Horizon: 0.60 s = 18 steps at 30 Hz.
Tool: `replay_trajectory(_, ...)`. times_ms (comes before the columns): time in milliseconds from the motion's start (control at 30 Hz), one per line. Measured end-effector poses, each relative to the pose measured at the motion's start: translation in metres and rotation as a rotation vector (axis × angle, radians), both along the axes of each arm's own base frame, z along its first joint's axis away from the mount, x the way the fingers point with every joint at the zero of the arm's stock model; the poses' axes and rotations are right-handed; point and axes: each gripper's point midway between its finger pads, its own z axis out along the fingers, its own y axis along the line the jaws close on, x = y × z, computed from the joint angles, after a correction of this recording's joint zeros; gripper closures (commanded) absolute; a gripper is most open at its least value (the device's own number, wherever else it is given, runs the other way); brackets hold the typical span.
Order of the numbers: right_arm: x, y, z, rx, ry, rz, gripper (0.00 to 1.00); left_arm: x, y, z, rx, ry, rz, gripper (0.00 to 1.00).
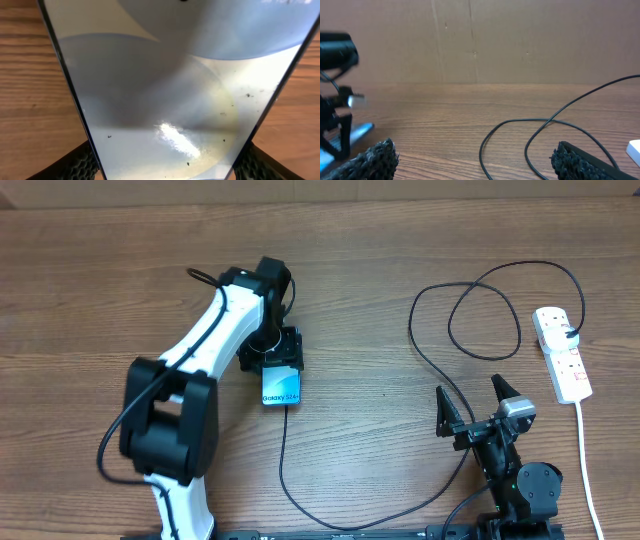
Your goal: Plug charger to phone and switch on socket
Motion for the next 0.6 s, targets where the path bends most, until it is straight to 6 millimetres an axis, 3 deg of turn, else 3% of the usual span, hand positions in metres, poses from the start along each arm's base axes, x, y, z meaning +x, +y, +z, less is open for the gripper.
replay_trajectory(167, 0.000, 0.000, 0.000, 0.000, 0.000, 0.000, 0.00, 0.003, -0.003, 0.023, -0.032, -0.058, 0.000, 0.34)
replay_trajectory(600, 0.000, 0.000, 0.000, 0.000, 0.000, 0.000, 0.00, -0.003, -0.001, 0.023, -0.026, -0.038, 0.001, 0.34)
